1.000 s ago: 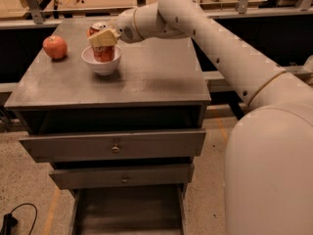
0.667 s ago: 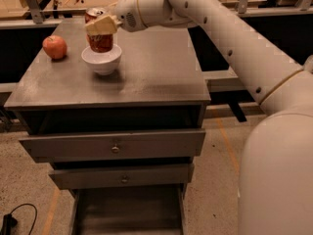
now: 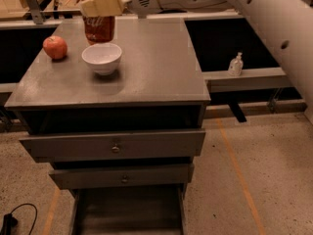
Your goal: Place coke can into bottom drawer
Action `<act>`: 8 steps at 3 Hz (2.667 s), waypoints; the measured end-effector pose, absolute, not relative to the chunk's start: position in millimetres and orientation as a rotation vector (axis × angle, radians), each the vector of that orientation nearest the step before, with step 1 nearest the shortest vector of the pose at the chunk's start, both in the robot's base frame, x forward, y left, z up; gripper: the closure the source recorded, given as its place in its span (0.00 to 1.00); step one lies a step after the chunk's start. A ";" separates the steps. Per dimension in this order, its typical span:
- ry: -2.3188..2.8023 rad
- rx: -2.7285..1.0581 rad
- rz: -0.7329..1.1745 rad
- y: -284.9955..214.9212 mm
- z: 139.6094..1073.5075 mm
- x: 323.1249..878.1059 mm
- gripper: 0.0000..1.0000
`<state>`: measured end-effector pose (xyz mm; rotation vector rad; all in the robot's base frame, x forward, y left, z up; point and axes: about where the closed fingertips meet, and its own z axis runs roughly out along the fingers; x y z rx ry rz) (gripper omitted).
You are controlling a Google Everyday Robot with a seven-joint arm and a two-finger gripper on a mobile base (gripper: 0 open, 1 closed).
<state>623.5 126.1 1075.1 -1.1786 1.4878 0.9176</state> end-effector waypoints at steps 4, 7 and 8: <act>1.685 -1.209 0.988 114.5 948.6 459.8 1.00; 1.640 -1.141 0.996 171.8 883.8 422.0 1.00; 1.667 -1.218 0.931 190.7 829.0 408.4 1.00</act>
Offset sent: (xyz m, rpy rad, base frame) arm -0.1787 -0.0154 -0.1379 -0.1058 0.2906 0.0436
